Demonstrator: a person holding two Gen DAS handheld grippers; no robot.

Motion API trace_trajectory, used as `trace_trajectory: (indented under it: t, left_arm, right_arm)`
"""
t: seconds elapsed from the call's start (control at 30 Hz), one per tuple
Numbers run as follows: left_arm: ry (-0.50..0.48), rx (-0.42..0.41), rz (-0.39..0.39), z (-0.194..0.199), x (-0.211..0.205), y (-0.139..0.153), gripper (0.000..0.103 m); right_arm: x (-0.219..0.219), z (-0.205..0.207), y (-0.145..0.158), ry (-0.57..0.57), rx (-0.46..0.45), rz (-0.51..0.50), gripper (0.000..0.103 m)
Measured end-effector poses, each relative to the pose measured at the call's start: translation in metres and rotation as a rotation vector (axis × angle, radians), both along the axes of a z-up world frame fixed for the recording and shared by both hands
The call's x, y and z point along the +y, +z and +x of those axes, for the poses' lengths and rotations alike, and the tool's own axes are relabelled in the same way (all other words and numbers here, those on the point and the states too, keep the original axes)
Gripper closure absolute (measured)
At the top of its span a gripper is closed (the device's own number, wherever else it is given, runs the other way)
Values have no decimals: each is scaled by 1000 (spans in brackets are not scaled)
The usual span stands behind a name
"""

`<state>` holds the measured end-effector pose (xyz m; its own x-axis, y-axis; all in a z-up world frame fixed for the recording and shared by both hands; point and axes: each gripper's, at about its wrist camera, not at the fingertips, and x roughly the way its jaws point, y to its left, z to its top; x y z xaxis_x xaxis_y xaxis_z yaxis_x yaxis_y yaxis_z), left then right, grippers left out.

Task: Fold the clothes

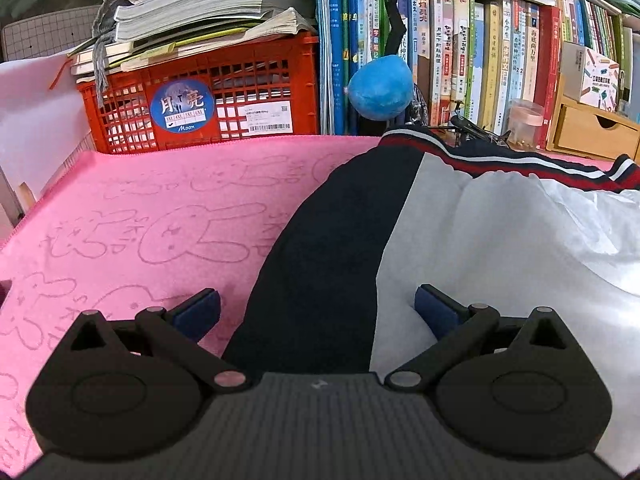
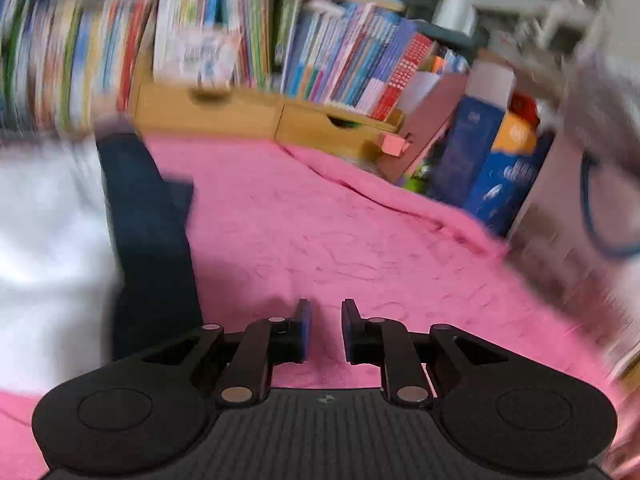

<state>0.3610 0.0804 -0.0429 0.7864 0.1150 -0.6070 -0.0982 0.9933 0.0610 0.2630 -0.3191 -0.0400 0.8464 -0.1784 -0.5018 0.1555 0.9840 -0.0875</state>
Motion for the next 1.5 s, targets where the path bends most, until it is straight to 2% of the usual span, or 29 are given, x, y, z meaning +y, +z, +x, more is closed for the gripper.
trace_trajectory:
  t: [0.03,0.07,0.1,0.17,0.27,0.33,0.37,0.43,0.5,0.53,0.57,0.6,0.73,0.8,0.83,0.87,0.9,0.97,1.0,1.03,1.07,1.13,1.17,1.23,1.33,1.4,1.43,1.5]
  left_arm:
    - [0,0,3,0,0,0,0]
    - [0,-1,6,0,-1,0,0]
    - [0,-1,9,0,-1,0,0]
    - [0,-2,15,0,-2,0,0]
    - [-1,3,1,1,0,0,0]
    - [-2,7,-18,2,3,0,0]
    - [-2,9,-24,2,3,0,0]
    - [-2,12,-35,2,5,-1,0]
    - [-3,17,-52,3,7,-1,0]
    - [-5,21,-66,3,9,-1,0]
    - [-6,25,-85,4,12,-2,0]
    - [-7,26,-93,4,12,-1,0]
    - [-11,28,-94,4,12,0,0]
    - [-10,26,-87,4,11,0,0]
    - [-10,25,-85,4,11,1,0]
    - [-10,25,-82,4,11,1,0]
    - [-10,24,-81,4,11,1,0]
    - [-9,23,-75,4,10,2,0]
    - [-9,22,-73,4,9,2,0]
    - [-9,22,-71,4,9,2,0]
    - [-10,22,-71,4,9,2,0]
    - [-9,24,-77,5,10,2,0]
    - [-9,25,-81,5,10,2,0]
    - [-10,27,-89,5,12,2,0]
    - [-8,27,-89,5,11,2,0]
    - [-7,26,-87,5,11,2,0]
    - [-6,25,-85,5,10,2,0]
    - [-5,24,-83,5,10,2,0]
  right_arm:
    - [-6,-4,4,-15,-14,17,84]
    - [-10,-8,7,-27,-28,34,78]
    - [6,-3,7,60,-48,54,63]
    - [48,10,7,224,-62,92,50]
    - [115,51,1,436,5,206,52]
    - [148,79,-5,508,76,246,53]
    - [154,94,-10,487,103,226,55]
    - [134,118,-14,369,126,241,58]
    - [113,142,-19,252,149,255,79]
    - [103,154,-21,194,160,262,81]
    - [88,166,-21,158,163,258,88]
    - [74,178,-21,121,166,255,102]
    - [43,197,-16,16,173,263,101]
    - [81,188,-10,57,101,167,78]
    - [102,181,-6,143,55,139,73]
    - [123,173,-4,222,50,135,68]
    - [143,167,-1,298,46,130,68]
    - [170,174,-11,325,115,86,71]
    - [184,177,-16,338,149,64,79]
    - [197,181,-20,349,182,43,83]
    - [194,193,-25,321,183,52,85]
    - [185,219,-32,258,173,82,100]
    - [179,229,-31,232,163,110,102]
    - [170,248,-28,203,160,178,98]
    - [160,204,-28,214,153,152,75]
    - [152,175,-29,222,149,134,42]
    - [149,160,-29,225,146,125,37]
    - [142,131,-29,233,141,108,36]
